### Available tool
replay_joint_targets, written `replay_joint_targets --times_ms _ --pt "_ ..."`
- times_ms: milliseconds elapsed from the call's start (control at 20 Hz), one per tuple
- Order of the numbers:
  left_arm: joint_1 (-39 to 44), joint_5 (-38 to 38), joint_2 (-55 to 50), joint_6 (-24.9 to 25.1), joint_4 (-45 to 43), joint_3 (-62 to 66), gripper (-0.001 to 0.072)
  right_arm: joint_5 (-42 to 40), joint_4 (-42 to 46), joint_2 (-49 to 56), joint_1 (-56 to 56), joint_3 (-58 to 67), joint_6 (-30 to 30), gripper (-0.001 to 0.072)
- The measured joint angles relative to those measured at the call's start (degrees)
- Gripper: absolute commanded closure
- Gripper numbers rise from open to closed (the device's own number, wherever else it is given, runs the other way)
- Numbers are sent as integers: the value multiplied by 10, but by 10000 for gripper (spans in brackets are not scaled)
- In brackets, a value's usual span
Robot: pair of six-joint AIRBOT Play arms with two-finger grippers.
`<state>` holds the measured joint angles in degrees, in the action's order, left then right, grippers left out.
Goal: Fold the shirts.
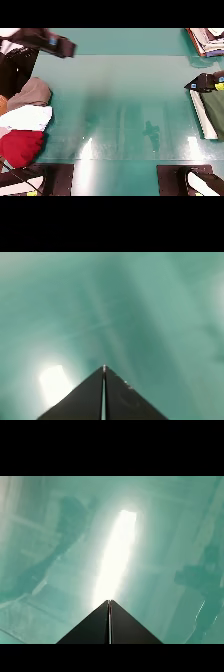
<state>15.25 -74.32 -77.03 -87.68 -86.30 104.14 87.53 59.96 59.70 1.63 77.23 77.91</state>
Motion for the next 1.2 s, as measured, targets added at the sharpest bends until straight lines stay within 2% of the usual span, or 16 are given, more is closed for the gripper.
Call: replay_joint_targets --times_ms 150,200,250,300,350,600,800,850,950,1050,1200 --pt "-90 -29 7 -5 -28 -35 675 9 0 0 0 0 0 696" --pt "-117 -31 7 -6 -33 -57 603 10 0 0 0 0 0 695" --pt "-145 -30 7 -6 -36 -86 287 10 0 0 0 0 0 695" --pt "-170 -22 7 -7 -40 -116 46 10 0 0 0 0 0 695" --pt "-194 -7 7 -8 -42 -153 38 8 0 0 0 0 0 695" --pt "-278 123 1 -10 -47 -323 43 -9 -2 0 0 0 1 695" --pt "-313 203 -30 -21 -48 -373 45 -17 -4 0 0 0 12 695" --pt "-317 214 -39 -22 -48 -378 83 -18 -4 0 0 0 16 695" --pt "-322 230 -49 -23 -44 -384 647 -19 -4 0 0 0 23 695" --pt "-325 234 -55 -24 -40 -381 677 -20 -4 0 0 0 26 695" --pt "-327 216 -50 -24 -30 -356 678 -21 -4 0 0 0 28 695"
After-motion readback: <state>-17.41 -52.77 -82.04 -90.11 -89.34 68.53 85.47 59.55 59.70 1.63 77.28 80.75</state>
